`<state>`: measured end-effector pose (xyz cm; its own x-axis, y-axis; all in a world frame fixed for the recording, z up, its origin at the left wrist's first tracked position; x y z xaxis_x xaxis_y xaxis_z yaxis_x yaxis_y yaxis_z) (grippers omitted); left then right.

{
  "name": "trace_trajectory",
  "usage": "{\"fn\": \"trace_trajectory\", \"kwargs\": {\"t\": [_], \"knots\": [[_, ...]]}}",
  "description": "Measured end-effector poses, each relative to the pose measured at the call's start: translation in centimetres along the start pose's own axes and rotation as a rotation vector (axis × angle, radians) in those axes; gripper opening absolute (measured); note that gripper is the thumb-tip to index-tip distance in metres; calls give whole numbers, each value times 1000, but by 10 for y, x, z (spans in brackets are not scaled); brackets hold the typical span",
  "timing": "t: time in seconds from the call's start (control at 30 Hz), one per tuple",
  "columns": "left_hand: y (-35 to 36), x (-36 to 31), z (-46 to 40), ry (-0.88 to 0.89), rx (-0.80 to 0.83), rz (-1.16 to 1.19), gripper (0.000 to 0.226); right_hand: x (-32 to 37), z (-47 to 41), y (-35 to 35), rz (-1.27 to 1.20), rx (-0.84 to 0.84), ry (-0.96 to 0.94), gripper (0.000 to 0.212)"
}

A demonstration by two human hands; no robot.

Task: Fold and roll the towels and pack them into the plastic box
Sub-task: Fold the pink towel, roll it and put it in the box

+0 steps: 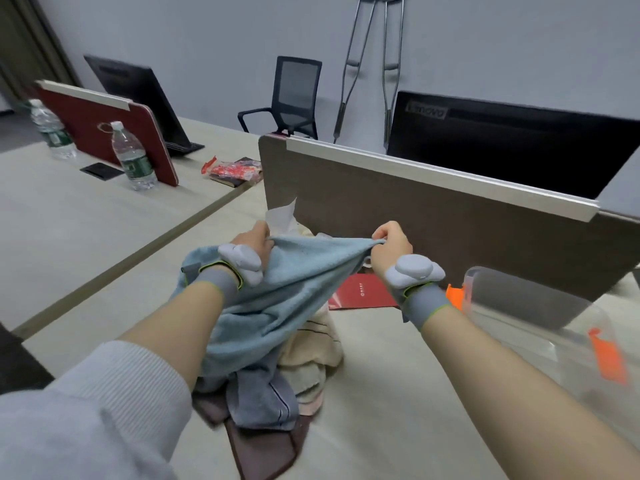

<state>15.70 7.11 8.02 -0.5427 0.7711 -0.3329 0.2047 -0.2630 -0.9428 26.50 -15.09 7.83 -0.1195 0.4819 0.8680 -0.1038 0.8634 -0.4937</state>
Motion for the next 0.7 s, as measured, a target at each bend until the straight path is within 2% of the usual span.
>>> {"fn": "trace_trajectory", "kwargs": {"t": [0.07,0.2,0.33,0.47,0.53,0.63,0.7], "knots": [[-14,-14,14,1,-42,71,27,11,5,-26,3,-30,-44,30],[-26,-52,34,12,-69,211,15,11,9,-72,-66,-136,-18,28],[-48,-103,73,85,-192,362,17,1,25,-137,-124,-220,10,28],[-39,-129,115,116,-207,523,14,-19,48,-172,-61,-228,-17,29],[-21,-128,127,124,-143,463,12,-35,56,-165,-11,-153,-7,29],[11,-117,149,102,-7,206,7,-67,71,-142,118,29,24,25],[24,-109,165,73,76,67,18,-88,80,-123,245,147,37,22]]}}
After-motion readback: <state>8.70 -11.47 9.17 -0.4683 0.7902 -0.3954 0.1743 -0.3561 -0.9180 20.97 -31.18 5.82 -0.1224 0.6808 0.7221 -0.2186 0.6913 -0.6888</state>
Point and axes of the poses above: each hand's wrist, its own z-axis away from the middle knuckle, its own y-axis out of the palm, x = y × z, the point moved 10 cm from there along -z, towards the middle knuckle, and after that the axes turned 5 degrees about -x, right-handed, at the moved point
